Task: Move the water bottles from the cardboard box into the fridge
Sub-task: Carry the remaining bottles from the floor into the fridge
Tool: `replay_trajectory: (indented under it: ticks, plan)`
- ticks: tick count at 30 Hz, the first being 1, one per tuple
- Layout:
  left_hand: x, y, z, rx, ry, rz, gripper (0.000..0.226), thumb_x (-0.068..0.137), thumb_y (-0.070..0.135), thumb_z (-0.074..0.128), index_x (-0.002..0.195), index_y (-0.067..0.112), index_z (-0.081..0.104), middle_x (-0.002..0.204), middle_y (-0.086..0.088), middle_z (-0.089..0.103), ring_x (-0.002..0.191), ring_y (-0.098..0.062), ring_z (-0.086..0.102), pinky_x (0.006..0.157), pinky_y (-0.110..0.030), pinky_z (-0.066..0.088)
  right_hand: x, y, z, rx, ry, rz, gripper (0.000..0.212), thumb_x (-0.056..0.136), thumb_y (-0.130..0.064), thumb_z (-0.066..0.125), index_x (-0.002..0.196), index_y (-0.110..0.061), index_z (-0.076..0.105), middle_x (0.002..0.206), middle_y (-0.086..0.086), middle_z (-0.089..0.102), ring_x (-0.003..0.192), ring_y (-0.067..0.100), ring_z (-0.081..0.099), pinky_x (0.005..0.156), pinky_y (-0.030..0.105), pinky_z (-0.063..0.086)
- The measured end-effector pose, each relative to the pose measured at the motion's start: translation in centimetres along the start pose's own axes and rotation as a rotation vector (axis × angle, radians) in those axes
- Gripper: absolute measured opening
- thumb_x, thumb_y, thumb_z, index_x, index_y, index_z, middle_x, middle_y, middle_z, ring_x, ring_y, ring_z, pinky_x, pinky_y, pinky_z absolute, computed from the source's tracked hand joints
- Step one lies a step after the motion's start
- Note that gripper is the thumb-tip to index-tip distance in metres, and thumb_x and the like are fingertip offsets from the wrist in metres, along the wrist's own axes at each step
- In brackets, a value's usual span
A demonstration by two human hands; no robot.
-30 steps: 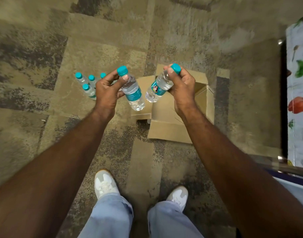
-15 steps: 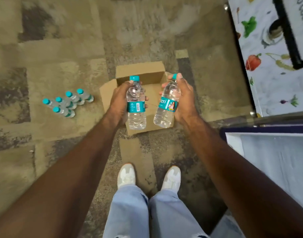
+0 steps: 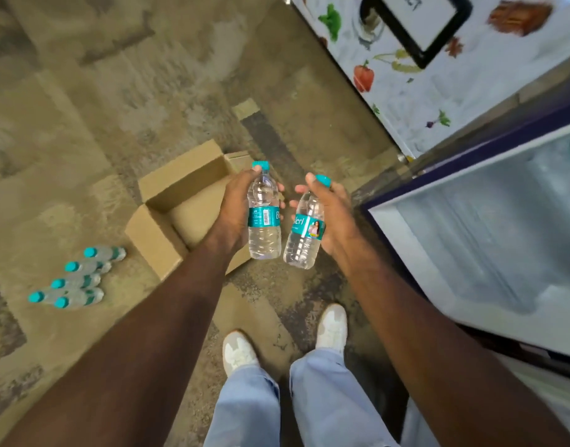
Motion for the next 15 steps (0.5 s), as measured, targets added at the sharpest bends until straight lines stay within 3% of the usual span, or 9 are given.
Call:
replay_trajectory:
  ticks: [3, 6, 8, 12, 15]
  plan:
    - [0.5, -0.3, 3.5, 0.049, -0.030, -0.014, 0.033, 0.092, 0.035, 0.056, 0.111, 0.009, 0.053, 0.088, -0.016, 0.067, 0.067, -0.029, 0.063, 0.064, -0.033, 0.054, -0.4, -1.4, -4.0, 0.058, 0.123, -0.075, 0.034, 0.078, -0.022, 0.084, 0.103, -0.012, 0.062, 0.080, 0.006, 0.065, 0.068, 0.022, 0.064, 0.067, 0.043, 0.058]
    - [1.0, -0.8, 7.2, 0.099, -0.079, -0.024, 0.014, 0.096, 0.028, 0.057, 0.101, 0.015, 0.056, 0.085, -0.018, 0.068, 0.064, -0.030, 0.063, 0.062, -0.034, 0.055, -1.2, -3.0, -8.1, 0.103, 0.238, -0.151, 0.026, 0.072, -0.024, 0.087, 0.082, -0.019, 0.063, 0.073, 0.005, 0.063, 0.069, 0.024, 0.062, 0.079, 0.057, 0.056]
    - [1.3, -1.1, 9.8, 0.147, -0.105, -0.031, 0.009, 0.102, 0.022, 0.053, 0.099, 0.015, 0.057, 0.081, -0.015, 0.069, 0.061, -0.029, 0.064, 0.060, -0.033, 0.054, -2.0, -4.5, -10.6, 0.147, 0.280, -0.204, 0.026, 0.073, -0.023, 0.087, 0.082, -0.017, 0.064, 0.075, 0.008, 0.064, 0.069, 0.026, 0.062, 0.077, 0.054, 0.056]
    - [1.6, -2.2, 15.3, 0.217, -0.171, -0.070, 0.017, 0.101, 0.022, 0.055, 0.103, 0.009, 0.066, 0.084, -0.013, 0.072, 0.067, -0.028, 0.067, 0.065, -0.035, 0.057, -4.5, -8.2, -15.0, 0.224, 0.313, -0.290, 0.014, 0.085, -0.015, 0.078, 0.094, -0.008, 0.071, 0.083, 0.009, 0.068, 0.070, 0.021, 0.066, 0.066, 0.032, 0.056]
    - [1.5, -2.7, 19.7, 0.296, -0.235, -0.053, 0.021, 0.100, 0.018, 0.057, 0.108, 0.002, 0.068, 0.089, -0.014, 0.074, 0.071, -0.025, 0.070, 0.069, -0.035, 0.058, -6.1, -11.1, -17.8, 0.223, 0.343, -0.343, 0.011, 0.089, -0.011, 0.072, 0.100, -0.011, 0.074, 0.088, 0.005, 0.075, 0.077, 0.017, 0.071, 0.069, 0.029, 0.057]
Point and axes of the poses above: each hand's wrist, its own x-axis towards the middle knuckle, its own z-axis out of the palm, y = z × x, the point moved 6 cm from there along x, towards the middle knuckle
